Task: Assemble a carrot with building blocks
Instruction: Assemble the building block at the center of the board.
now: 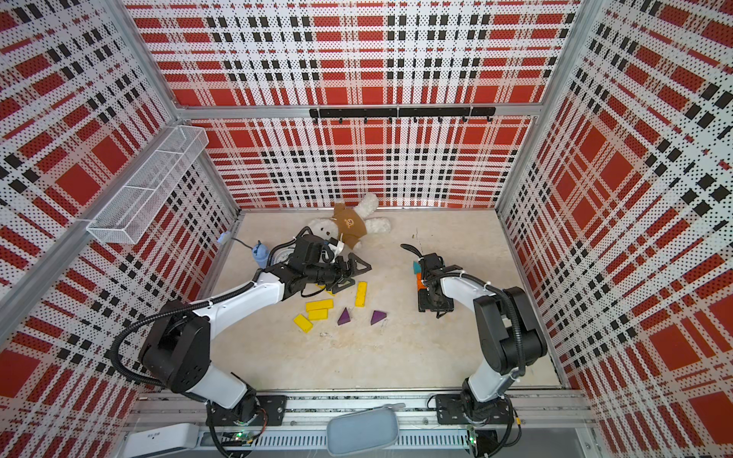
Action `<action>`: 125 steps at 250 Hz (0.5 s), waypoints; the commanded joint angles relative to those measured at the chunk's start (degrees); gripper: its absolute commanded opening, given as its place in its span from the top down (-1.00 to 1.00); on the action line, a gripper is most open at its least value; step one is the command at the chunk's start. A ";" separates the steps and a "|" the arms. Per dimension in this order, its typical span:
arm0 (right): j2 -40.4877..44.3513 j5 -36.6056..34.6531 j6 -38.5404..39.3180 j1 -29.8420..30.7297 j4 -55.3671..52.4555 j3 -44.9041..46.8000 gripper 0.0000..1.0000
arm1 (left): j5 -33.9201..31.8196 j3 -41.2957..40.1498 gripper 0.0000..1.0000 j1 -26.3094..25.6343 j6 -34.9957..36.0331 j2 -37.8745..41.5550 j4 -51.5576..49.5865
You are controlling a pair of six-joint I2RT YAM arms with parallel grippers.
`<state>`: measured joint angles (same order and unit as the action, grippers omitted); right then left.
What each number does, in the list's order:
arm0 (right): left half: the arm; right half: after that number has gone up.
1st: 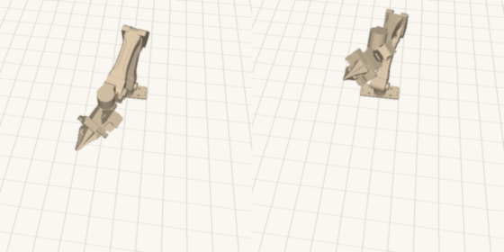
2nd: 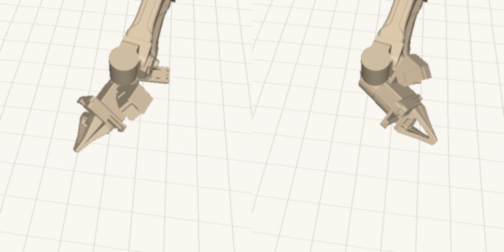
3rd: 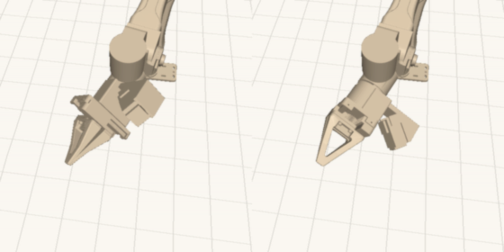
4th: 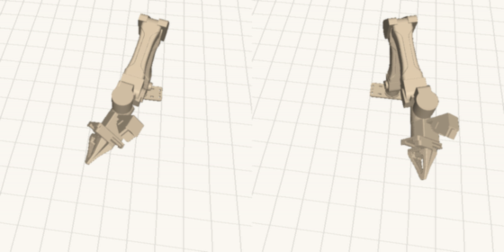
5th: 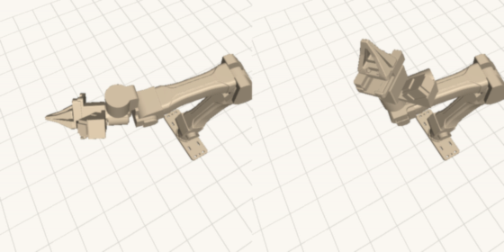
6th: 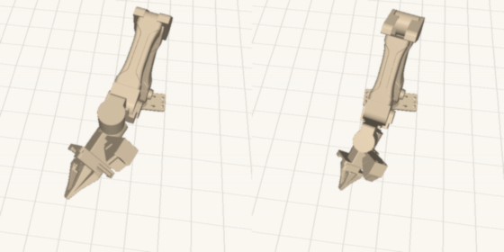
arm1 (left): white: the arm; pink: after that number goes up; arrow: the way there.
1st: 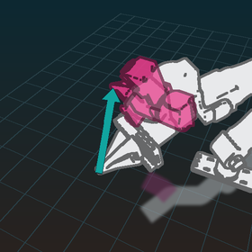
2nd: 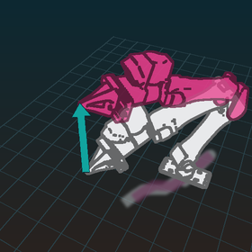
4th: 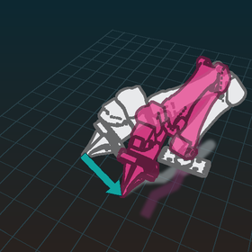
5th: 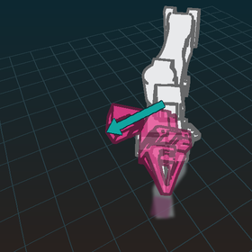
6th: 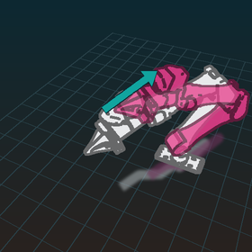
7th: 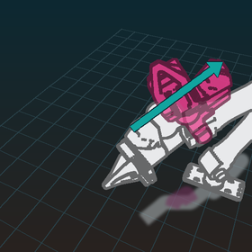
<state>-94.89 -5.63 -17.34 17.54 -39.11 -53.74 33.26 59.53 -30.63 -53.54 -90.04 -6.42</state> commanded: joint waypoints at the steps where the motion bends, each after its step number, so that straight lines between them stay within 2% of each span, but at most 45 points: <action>1: -0.78 -0.38 0.52 -0.26 0.21 -1.17 -0.28 | 0.85 1.91 -0.99 -0.52 0.54 -0.31 1.41; 58: -0.84 -0.58 0.48 -0.40 -0.09 -1.17 -0.32 | 0.93 1.91 -0.99 -0.64 0.54 -0.40 1.49; 125: -0.40 -0.52 0.55 -0.39 -0.17 -1.06 -0.46 | 1.11 1.91 -0.99 -0.65 0.56 -0.46 1.69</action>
<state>-95.00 -5.65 -17.32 17.41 -39.22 -53.82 33.69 59.55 -30.74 -53.52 -90.04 -6.39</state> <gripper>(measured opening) 0.717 0.993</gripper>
